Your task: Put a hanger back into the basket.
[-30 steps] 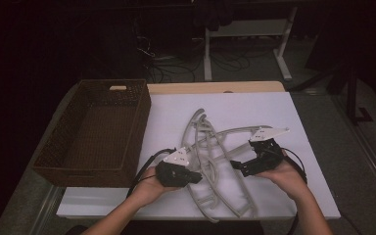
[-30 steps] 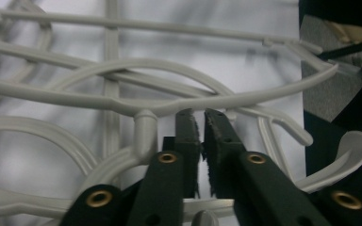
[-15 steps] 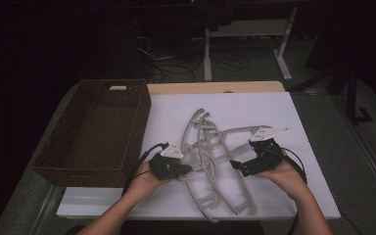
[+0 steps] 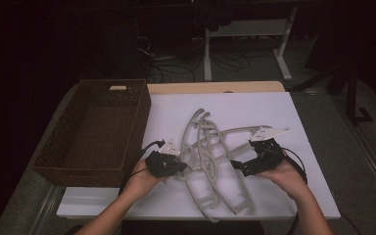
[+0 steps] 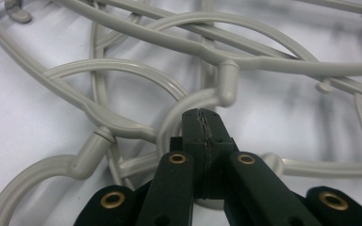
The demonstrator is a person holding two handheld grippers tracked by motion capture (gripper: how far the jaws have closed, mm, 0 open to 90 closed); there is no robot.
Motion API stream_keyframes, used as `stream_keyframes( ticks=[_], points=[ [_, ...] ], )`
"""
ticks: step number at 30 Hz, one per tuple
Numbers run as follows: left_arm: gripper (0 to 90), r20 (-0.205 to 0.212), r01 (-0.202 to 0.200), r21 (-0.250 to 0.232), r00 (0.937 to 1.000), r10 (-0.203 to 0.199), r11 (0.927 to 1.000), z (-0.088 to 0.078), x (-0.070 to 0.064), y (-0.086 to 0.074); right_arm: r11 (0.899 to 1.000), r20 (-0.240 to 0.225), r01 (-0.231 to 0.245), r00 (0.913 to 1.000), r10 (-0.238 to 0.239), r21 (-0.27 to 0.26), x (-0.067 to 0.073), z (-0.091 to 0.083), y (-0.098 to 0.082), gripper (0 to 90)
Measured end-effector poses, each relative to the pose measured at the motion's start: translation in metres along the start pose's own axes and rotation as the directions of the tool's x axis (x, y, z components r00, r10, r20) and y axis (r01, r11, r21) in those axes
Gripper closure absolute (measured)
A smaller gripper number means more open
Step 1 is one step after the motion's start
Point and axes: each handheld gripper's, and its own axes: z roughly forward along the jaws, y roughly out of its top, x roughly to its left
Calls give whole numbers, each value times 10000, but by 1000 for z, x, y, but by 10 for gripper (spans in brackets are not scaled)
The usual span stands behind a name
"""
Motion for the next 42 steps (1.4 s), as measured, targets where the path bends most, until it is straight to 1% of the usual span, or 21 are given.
stream_keyframes(
  ticks=[2,4,5,7,9,10,11,13,14,17,18,19,20,22,25,30,33,35,37,39,42],
  points=[
    [899,-110,-18,34,9999,18,10000,0,1,1,10000,6,-10,10000,10,-5,0,0,0,0],
    [899,-467,-51,128,9989,57,9999,0,5,2,10000,11,-26,10000,26,-4,0,0,0,0],
    [899,-551,83,194,9985,-72,9998,0,9,2,10000,13,-50,10000,50,-2,0,0,0,0],
    [899,-815,75,295,9967,-50,9995,2,13,1,10000,12,-48,10000,48,12,0,1,0,0],
    [899,-889,120,325,9960,-91,9994,3,15,1,10000,0,-44,10000,44,23,0,1,0,0],
    [899,-1122,142,376,9936,-99,9992,5,18,3,10000,8,-42,10000,42,25,0,1,0,0],
    [899,-1122,142,376,9936,-99,9992,5,18,3,10000,6,-55,10000,55,21,0,1,0,0],
    [899,-1482,138,437,9889,-72,9989,7,24,8,10000,5,-52,10000,52,-18,-1,0,0,0],
    [899,-1482,138,437,9889,-72,9989,7,24,8,10000,11,-55,10000,55,-28,-1,0,0,0],
    [899,-1874,122,546,9823,-18,9984,10,30,13,10000,10,-85,10000,85,-38,-1,0,0,0],
    [899,-2116,142,599,9774,-12,9981,12,34,15,9999,13,-98,10000,98,-49,-1,0,0,0],
    [899,-2209,163,597,9753,-27,9981,12,37,17,9999,10,-115,9999,115,-62,-1,-1,0,0],
    [899,-2209,163,597,9753,-27,9981,12,37,17,9999,7,-114,9999,114,-66,-2,-1,0,0],
    [899,-2365,310,562,9715,-169,9979,13,44,18,9999,8,-111,9999,111,-76,-2,-1,0,0],
    [899,-2640,406,552,9642,-246,9976,16,52,22,9999,0,-120,9999,120,-78,-2,-1,0,0],
    [899,-3127,585,751,9493,-322,9955,26,65,28,9999,-15,-102,9999,102,-58,-2,0,0,0],
    [899,-3379,826,769,9398,-520,9936,33,76,28,9999,-28,-107,9999,107,-60,-2,0,0,0],
    [899,-3443,1078,638,9355,-796,9921,35,85,30,9999,-30,-110,9999,110,-63,-2,0,0,0],
    [899,-3469,1161,623,9338,-876,9913,36,87,31,9999,-32,-122,9999,122,-64,-2,0,0,0],
    [899,-3535,1273,527,9300,-1007,9905,38,91,33,9999,-36,-116,9999,116,-58,-2,0,0,0],
    [881,-3455,1389,272,9306,-1210,9899,36,94,35,9999,-59,-117,9999,116,-80,-1,0,0,0]
  ],
)
